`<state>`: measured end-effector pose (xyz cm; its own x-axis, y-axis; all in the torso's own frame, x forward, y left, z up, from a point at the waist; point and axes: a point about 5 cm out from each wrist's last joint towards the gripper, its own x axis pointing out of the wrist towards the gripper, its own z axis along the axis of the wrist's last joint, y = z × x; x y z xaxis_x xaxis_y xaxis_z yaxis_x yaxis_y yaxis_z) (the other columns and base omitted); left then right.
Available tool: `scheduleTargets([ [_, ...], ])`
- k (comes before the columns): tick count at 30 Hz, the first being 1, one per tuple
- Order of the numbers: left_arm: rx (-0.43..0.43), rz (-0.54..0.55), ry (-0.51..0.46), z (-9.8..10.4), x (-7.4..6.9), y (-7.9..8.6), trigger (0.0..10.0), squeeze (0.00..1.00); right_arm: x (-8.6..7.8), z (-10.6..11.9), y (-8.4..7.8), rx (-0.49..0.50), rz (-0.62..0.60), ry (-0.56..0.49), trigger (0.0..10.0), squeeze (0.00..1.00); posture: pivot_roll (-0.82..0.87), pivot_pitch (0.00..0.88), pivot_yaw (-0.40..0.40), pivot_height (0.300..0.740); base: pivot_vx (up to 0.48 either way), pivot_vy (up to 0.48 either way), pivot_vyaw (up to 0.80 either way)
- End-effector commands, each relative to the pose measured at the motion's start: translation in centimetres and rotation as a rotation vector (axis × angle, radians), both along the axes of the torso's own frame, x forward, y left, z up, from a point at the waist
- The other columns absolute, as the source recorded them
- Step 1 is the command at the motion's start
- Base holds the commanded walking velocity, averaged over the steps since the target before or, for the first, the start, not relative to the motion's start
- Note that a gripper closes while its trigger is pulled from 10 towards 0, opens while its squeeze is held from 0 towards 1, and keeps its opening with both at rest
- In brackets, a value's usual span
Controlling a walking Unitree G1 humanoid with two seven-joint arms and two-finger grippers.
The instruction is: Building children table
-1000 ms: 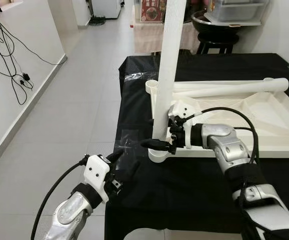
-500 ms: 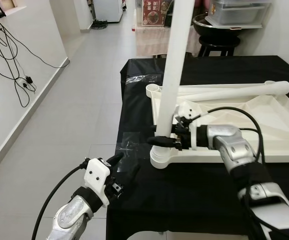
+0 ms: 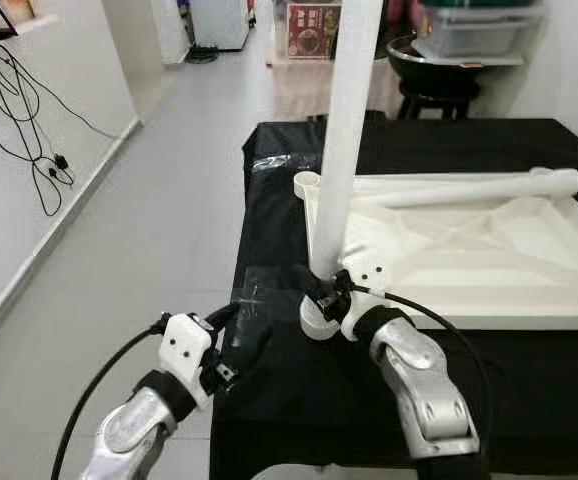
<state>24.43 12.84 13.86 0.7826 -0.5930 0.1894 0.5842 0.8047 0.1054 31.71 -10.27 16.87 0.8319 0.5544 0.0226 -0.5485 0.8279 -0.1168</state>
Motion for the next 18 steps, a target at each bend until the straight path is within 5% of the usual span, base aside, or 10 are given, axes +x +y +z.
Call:
scheduleTargets([
  [1,0.009,-0.006,0.008,-0.2,0.0,0.0,10.0,0.00,0.0,-2.7,-0.8,-0.014,-0.019,0.137,0.0,0.00,-0.13,0.136,0.023,0.740,0.000,0.000,0.00],
  [4,0.008,0.008,0.002,-0.2,0.0,0.1,10.0,0.00,-0.2,-2.8,-0.7,-0.035,-0.014,0.142,0.0,0.00,-0.13,0.141,0.022,0.740,0.000,0.000,0.00],
  [5,0.006,0.016,-0.001,-0.1,0.0,0.1,10.0,0.00,-0.4,-2.7,-0.7,-0.011,-0.031,0.155,10.0,0.00,-0.13,0.138,0.020,0.740,0.000,0.000,0.00],
  [6,0.004,0.020,-0.003,-0.1,0.0,0.1,10.0,0.00,-0.5,-2.5,-0.8,0.011,-0.046,0.163,10.0,0.09,-0.13,0.137,0.021,0.740,0.000,0.000,0.00],
  [7,0.004,0.021,-0.003,-0.1,0.0,0.0,10.0,0.00,-0.5,-2.1,-0.9,0.080,-0.018,0.179,10.0,0.96,-0.12,0.138,0.024,0.740,0.000,0.000,0.00],
  [10,0.003,0.015,0.000,-0.1,0.0,-0.1,10.0,0.00,-0.7,-1.2,-0.6,0.135,0.095,0.175,10.0,1.00,-0.12,0.136,0.026,0.740,0.000,0.000,0.00],
  [18,0.003,0.004,0.005,-0.2,-0.1,-0.3,10.0,0.00,0.6,2.4,-1.3,0.037,0.373,0.066,10.0,1.00,-0.11,0.131,0.019,0.740,0.000,0.000,0.00],
])
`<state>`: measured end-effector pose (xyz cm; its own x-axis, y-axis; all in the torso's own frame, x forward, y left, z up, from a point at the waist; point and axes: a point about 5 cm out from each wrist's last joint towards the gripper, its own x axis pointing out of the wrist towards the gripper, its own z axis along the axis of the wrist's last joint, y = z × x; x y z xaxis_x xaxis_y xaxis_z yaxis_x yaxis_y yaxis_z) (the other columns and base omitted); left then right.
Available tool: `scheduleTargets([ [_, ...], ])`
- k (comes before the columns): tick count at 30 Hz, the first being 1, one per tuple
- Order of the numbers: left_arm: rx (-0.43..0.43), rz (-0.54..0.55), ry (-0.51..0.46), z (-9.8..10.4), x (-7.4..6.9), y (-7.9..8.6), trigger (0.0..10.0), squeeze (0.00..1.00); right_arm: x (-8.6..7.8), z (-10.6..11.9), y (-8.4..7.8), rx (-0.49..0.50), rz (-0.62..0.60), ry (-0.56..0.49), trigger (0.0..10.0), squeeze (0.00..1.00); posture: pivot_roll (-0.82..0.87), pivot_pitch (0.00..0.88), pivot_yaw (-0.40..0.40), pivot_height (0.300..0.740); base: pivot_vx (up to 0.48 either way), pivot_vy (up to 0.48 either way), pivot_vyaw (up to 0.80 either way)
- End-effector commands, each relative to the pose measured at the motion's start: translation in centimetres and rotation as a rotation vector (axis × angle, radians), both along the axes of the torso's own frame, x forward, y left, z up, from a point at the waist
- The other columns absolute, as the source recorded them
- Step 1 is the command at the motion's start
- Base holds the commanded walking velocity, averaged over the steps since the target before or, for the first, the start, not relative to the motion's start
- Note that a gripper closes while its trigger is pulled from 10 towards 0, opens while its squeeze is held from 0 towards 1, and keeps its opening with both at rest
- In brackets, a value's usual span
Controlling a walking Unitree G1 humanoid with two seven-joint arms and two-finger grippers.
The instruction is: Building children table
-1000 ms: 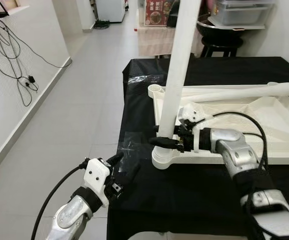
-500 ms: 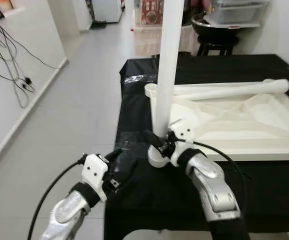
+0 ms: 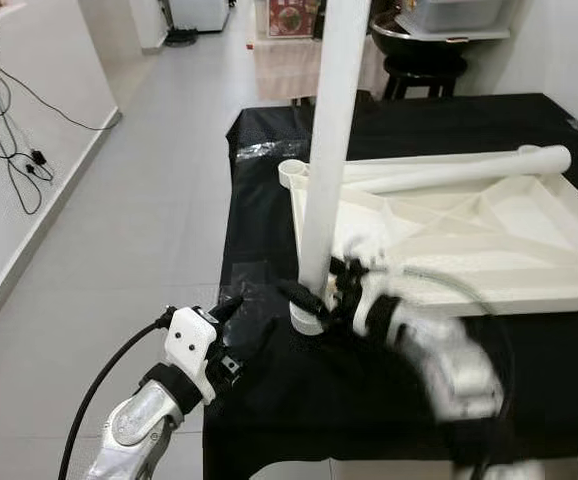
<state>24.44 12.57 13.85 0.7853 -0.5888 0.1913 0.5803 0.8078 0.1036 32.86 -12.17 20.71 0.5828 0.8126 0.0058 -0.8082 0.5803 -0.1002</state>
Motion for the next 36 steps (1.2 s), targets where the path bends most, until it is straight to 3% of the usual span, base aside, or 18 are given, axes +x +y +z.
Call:
scheduleTargets([
  [1,0.005,-0.001,0.005,-0.2,-0.2,-0.1,10.0,0.00,0.0,-0.6,0.0,-0.011,0.082,0.024,10.0,1.00,-0.10,0.126,0.015,0.740,0.000,0.000,0.00],
  [4,0.006,0.003,0.004,-0.3,-0.3,-0.2,10.0,0.00,1.4,0.6,-1.4,-0.072,0.195,0.031,10.0,1.00,-0.09,0.120,0.009,0.740,0.000,0.000,0.00],
  [5,0.006,0.004,0.004,-0.3,-0.3,-0.3,10.0,0.00,2.0,0.7,-1.5,-0.099,0.238,0.055,10.0,0.00,-0.08,0.114,0.006,0.740,0.000,0.000,0.00],
  [10,0.007,0.004,0.006,-0.4,-0.4,-0.3,10.0,0.00,2.9,0.9,-1.4,-0.121,0.276,0.092,10.0,0.00,-0.07,0.108,0.006,0.740,0.000,0.000,0.00],
  [12,0.009,0.003,0.010,-0.5,-0.5,-0.4,10.0,0.00,4.3,1.2,-1.0,-0.099,0.245,0.122,10.0,0.00,-0.06,0.102,0.003,0.740,0.000,0.000,0.00],
  [15,0.009,0.003,0.010,-0.6,-0.5,-0.4,10.0,0.00,4.5,1.2,-0.9,-0.095,0.237,0.128,10.0,0.00,-0.06,0.101,0.003,0.740,0.000,0.000,0.00],
  [16,0.010,0.003,0.012,-0.6,-0.5,-0.5,10.0,0.00,4.4,0.9,-0.8,-0.086,0.262,0.148,0.0,0.00,-0.05,0.098,-0.003,0.740,0.000,0.000,0.00],
  [23,0.008,0.004,0.013,-0.6,-0.6,-0.6,10.0,0.00,4.0,-0.2,-1.8,-0.090,0.330,0.185,0.0,0.00,-0.06,0.100,0.000,0.740,0.000,0.000,0.00],
  [29,0.006,0.002,0.011,-0.5,-0.5,-0.5,10.0,0.00,3.9,0.0,-3.6,-0.102,0.255,0.114,0.0,0.00,-0.07,0.109,0.012,0.740,0.000,0.000,0.00],
  [36,0.006,0.004,0.010,-0.5,-0.5,-0.3,10.0,0.00,3.9,0.3,-4.2,-0.099,0.161,0.061,0.0,0.00,-0.08,0.118,0.013,0.740,0.000,0.000,0.00],
])
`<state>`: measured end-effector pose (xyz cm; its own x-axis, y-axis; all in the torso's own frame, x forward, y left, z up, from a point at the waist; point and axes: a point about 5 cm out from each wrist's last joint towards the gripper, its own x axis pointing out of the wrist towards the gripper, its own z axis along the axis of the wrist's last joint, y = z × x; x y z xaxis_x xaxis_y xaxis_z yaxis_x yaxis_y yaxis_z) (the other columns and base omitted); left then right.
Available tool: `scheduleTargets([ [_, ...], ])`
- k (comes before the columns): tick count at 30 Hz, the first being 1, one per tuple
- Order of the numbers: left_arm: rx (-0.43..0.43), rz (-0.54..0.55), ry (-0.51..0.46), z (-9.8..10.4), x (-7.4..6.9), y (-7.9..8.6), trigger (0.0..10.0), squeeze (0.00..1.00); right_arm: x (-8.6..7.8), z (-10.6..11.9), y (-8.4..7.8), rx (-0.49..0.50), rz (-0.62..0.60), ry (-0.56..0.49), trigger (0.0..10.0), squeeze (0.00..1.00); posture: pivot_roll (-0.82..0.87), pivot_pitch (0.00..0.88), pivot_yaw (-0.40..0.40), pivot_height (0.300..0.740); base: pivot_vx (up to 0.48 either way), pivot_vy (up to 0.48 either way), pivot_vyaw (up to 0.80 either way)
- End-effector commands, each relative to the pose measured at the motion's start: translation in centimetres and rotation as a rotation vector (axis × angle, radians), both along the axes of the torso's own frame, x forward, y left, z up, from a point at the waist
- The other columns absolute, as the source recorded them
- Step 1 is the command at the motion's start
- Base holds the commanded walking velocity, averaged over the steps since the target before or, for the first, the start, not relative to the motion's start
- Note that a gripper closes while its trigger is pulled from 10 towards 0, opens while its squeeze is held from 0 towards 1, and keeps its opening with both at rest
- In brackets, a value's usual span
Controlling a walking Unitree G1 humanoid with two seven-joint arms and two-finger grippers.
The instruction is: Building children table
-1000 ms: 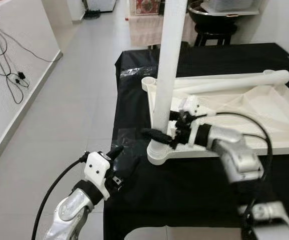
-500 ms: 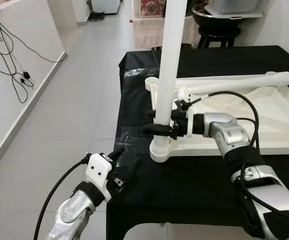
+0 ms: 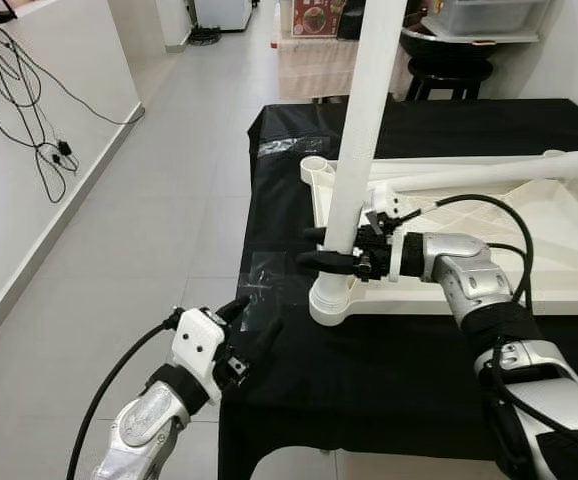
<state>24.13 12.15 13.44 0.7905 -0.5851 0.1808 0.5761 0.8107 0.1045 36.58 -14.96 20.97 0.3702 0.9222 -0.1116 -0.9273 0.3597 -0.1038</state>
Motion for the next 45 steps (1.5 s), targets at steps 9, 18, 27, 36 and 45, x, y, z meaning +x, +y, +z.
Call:
scheduleTargets([
  [9,0.001,0.006,0.005,0.0,0.1,1.0,10.0,0.00,-5.0,-5.8,3.4,0.272,-0.650,0.034,0.0,0.00,-0.14,0.122,0.047,0.740,0.000,0.000,0.00],
  [18,-0.009,0.051,-0.012,0.2,0.4,1.0,10.0,0.00,-4.6,-6.5,3.6,0.166,-0.628,0.035,0.0,0.00,-0.11,0.120,0.019,0.740,0.000,0.000,0.00],
  [27,-0.009,0.031,-0.007,0.3,0.3,0.6,10.0,0.00,-4.8,-5.3,4.2,0.227,-0.491,0.084,10.0,1.00,-0.10,0.123,0.017,0.740,0.000,0.000,0.00],
  [36,-0.014,0.024,-0.008,0.3,0.3,0.4,10.0,0.00,-3.4,-0.8,4.4,0.052,0.032,-0.049,10.0,0.00,-0.09,0.117,0.004,0.740,0.000,0.000,0.00],
  [45,-0.012,0.026,-0.006,0.2,0.0,0.3,10.0,0.00,-0.5,0.9,4.7,-0.014,0.162,0.027,10.0,0.00,-0.07,0.120,-0.002,0.740,0.000,0.000,0.00],
])
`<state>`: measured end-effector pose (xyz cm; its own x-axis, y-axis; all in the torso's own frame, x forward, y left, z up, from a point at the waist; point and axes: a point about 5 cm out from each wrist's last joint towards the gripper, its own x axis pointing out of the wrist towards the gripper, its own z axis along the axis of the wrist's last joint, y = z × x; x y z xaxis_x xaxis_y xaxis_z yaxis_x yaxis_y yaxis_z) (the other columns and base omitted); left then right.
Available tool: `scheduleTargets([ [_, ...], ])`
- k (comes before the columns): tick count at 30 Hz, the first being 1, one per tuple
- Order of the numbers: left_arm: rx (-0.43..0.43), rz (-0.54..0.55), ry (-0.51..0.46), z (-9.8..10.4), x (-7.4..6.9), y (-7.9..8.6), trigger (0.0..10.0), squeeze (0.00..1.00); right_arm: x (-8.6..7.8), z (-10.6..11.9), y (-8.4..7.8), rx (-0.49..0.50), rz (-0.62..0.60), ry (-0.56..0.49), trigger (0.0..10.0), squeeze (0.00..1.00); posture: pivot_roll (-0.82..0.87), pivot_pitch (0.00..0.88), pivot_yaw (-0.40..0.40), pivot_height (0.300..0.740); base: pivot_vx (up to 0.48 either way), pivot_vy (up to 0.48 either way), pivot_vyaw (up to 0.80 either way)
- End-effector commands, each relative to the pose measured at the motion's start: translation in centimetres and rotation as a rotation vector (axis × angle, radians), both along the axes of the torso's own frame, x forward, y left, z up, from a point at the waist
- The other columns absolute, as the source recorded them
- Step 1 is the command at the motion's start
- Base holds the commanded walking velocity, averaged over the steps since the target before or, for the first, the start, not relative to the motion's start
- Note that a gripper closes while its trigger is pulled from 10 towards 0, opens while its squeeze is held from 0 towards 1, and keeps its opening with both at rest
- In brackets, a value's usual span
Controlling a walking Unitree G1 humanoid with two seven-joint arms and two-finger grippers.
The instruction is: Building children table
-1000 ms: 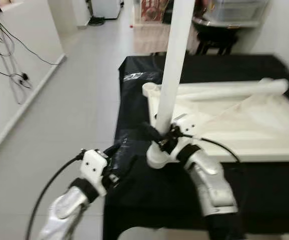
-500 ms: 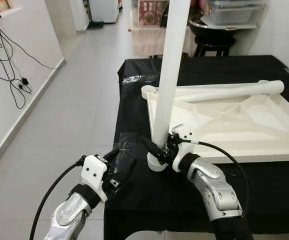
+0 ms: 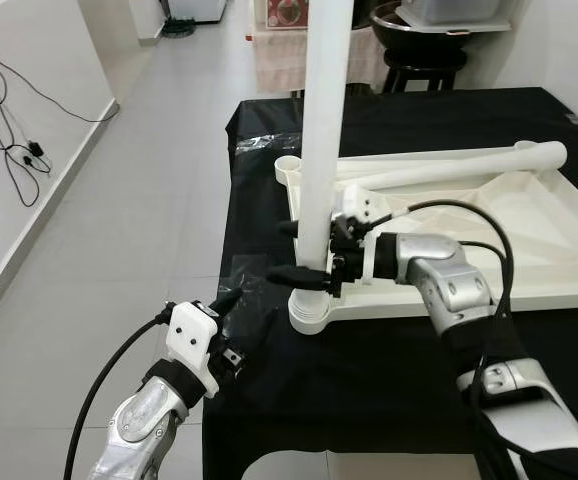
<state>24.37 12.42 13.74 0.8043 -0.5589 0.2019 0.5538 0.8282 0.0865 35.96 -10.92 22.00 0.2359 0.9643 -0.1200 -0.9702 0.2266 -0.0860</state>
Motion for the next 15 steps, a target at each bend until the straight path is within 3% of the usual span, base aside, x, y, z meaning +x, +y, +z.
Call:
scheduleTargets([
  [1,0.015,-0.001,0.001,-0.1,-0.2,0.0,10.0,0.00,0.1,-0.1,0.6,-0.012,0.022,0.007,10.0,0.00,-0.07,0.120,-0.002,0.740,0.000,0.000,0.00],
  [3,0.016,-0.001,0.002,-0.1,-0.3,0.0,10.0,0.00,0.5,0.1,0.5,-0.008,0.029,0.023,0.7,0.00,-0.06,0.120,-0.005,0.740,0.000,0.000,0.00],
  [7,0.016,-0.001,0.002,-0.1,-0.3,0.0,10.0,0.00,0.6,0.2,0.4,-0.001,0.036,0.033,0.7,0.00,-0.06,0.120,-0.004,0.740,0.000,0.000,0.00],
  [8,0.017,0.000,0.003,-0.1,-0.3,0.0,10.0,0.00,0.7,0.2,0.1,0.003,0.035,0.039,0.0,0.00,-0.06,0.121,-0.004,0.740,0.000,0.000,0.00],
  [13,0.015,0.000,0.005,-0.2,-0.4,-0.1,10.0,0.00,0.9,-0.1,-1.2,0.000,0.002,0.031,0.0,0.00,-0.07,0.119,-0.001,0.740,0.000,0.000,0.00],
  [15,0.014,-0.001,0.006,-0.2,-0.4,-0.1,10.0,0.00,0.5,-0.6,-2.6,0.020,-0.051,0.011,0.0,0.00,-0.07,0.118,0.001,0.740,0.000,0.000,0.00],
])
